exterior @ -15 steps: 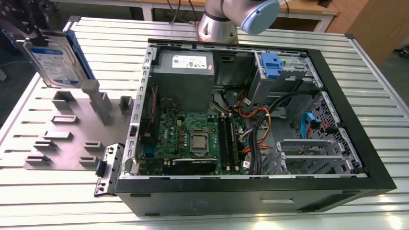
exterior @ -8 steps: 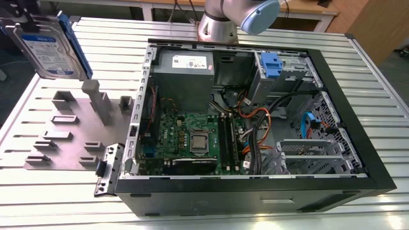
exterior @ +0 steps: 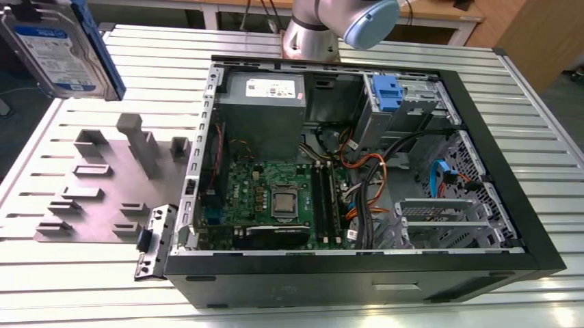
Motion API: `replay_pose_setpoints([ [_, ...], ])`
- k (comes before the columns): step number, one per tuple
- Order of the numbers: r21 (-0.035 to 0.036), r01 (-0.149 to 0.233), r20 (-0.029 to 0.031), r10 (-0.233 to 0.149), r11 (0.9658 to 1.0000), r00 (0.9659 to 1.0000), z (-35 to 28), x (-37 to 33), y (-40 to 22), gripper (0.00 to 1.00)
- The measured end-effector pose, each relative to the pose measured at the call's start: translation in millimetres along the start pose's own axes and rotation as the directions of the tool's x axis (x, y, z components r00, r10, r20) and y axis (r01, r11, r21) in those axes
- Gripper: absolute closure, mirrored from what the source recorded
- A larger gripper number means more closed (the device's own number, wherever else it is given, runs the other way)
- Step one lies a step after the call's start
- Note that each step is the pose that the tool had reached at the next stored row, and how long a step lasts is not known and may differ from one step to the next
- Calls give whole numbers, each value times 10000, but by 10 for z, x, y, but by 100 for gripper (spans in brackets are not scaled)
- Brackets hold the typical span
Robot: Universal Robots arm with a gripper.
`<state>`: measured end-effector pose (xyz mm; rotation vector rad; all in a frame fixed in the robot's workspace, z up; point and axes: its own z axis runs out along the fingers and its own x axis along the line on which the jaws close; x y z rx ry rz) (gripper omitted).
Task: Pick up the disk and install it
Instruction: 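Pick up the disk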
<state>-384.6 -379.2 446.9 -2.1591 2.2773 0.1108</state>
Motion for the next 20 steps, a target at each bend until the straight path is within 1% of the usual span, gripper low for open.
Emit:
replay_pose_setpoints([
  [9, 1, 1, 4, -1, 10000, 10000, -404, -20, 18, 65],
  [11, 0, 1, 3, -1, 10000, 10000, -468, -23, 21, 65],
  [13, -2, 0, 2, 0, 10000, 10000, -500, -25, 22, 65],
  [20, 1, 0, 4, 0, 10000, 10000, -505, -25, 22, 65],
])
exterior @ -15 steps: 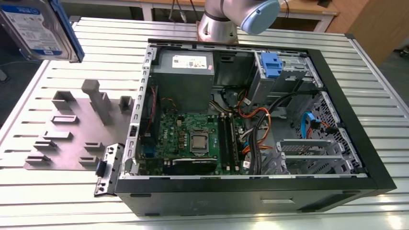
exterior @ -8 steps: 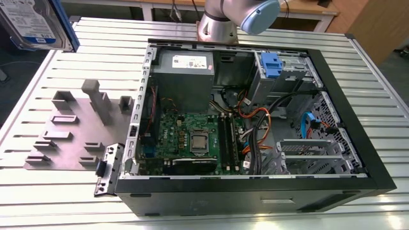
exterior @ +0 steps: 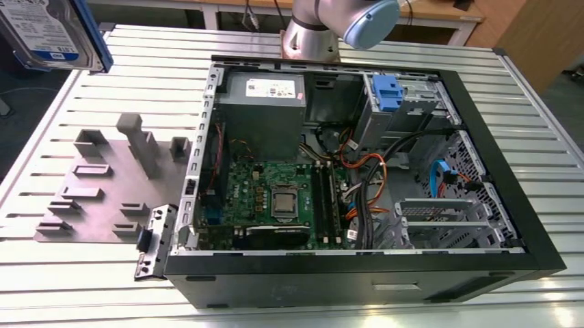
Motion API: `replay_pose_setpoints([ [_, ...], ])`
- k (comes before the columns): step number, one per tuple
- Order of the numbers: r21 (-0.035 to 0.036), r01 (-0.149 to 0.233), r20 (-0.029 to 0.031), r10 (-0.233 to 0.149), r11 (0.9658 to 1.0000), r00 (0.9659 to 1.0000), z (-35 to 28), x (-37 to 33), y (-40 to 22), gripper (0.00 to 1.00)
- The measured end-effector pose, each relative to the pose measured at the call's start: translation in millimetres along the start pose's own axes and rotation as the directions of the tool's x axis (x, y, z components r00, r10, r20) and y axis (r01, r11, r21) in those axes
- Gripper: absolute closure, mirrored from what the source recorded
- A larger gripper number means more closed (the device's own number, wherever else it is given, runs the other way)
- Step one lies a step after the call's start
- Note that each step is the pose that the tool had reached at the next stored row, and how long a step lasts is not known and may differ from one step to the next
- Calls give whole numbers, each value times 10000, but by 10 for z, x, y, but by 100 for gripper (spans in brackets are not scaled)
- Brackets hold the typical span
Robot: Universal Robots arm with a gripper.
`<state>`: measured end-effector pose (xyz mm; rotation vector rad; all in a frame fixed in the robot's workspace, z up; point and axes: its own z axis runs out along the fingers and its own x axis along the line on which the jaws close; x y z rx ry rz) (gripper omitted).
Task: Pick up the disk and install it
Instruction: 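Pick up the disk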
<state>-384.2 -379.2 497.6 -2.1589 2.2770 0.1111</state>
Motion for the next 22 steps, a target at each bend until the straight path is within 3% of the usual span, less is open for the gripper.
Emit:
replay_pose_setpoints([
  [4, -1, 2, -1, -2, 10000, 10000, -2, 0, -17, 65],
  [11, -1, 0, -1, 0, 10000, 10000, -6, -6, -111, 65],
  [22, 0, 0, -1, 0, 10000, 10000, -17, -19, -348, 65],
])
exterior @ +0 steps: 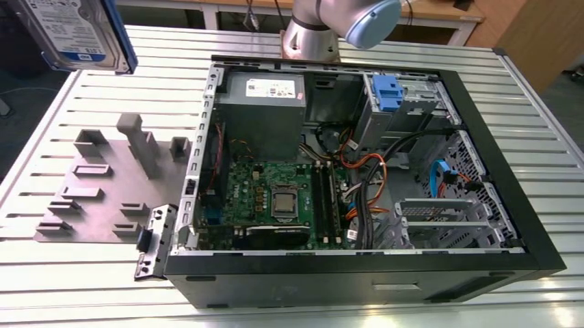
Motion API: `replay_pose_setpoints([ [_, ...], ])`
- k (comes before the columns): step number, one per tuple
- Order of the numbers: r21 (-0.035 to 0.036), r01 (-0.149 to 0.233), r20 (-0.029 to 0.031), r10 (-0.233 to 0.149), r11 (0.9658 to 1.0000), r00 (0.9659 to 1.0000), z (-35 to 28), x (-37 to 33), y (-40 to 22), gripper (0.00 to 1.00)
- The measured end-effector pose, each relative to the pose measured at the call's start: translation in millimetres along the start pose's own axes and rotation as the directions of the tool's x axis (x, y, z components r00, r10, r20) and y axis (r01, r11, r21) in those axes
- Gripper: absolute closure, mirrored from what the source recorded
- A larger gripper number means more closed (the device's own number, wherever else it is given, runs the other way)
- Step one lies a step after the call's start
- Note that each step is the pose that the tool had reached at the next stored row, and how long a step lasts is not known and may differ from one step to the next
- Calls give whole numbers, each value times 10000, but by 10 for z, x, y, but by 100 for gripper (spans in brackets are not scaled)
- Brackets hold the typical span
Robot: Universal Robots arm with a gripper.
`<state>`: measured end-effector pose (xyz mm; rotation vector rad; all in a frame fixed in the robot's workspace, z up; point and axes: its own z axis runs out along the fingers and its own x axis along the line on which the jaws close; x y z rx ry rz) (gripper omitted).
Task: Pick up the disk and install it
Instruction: 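Pick up the disk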
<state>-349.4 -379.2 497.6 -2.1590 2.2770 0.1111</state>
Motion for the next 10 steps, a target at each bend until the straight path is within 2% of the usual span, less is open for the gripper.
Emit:
replay_pose_setpoints([
  [3, 0, 0, 0, 0, 10000, 10000, -4, -4, -73, 65],
  [10, 0, 0, 0, 0, 10000, 10000, -9, -11, -194, 65],
])
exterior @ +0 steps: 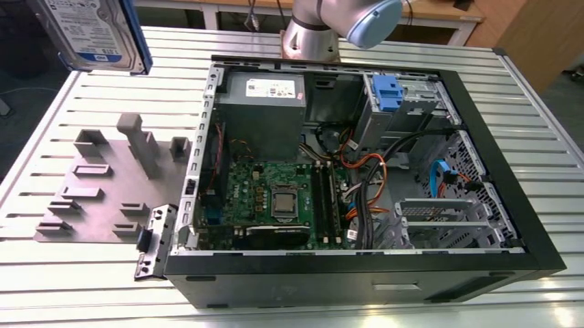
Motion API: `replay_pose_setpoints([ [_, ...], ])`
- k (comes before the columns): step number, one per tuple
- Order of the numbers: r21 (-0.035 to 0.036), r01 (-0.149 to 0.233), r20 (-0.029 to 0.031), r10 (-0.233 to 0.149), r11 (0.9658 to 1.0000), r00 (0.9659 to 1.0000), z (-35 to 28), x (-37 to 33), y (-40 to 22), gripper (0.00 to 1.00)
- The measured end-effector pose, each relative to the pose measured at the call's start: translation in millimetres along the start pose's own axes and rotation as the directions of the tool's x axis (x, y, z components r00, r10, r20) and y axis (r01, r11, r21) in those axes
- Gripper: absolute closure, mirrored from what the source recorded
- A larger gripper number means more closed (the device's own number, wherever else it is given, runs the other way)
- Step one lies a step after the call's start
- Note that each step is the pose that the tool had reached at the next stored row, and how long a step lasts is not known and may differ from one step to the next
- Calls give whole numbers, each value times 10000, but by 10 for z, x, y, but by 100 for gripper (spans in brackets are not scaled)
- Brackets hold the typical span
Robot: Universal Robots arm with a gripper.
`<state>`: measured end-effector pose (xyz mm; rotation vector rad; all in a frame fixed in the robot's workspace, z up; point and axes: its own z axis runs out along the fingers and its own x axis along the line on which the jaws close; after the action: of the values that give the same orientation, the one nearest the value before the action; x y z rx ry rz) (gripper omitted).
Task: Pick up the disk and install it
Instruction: 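Pick up the disk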
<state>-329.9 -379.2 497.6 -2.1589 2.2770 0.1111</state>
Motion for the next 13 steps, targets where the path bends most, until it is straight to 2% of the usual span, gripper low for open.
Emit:
replay_pose_setpoints([
  [13, 1, 0, 1, 0, 10000, 10000, -9, -11, -197, 65],
])
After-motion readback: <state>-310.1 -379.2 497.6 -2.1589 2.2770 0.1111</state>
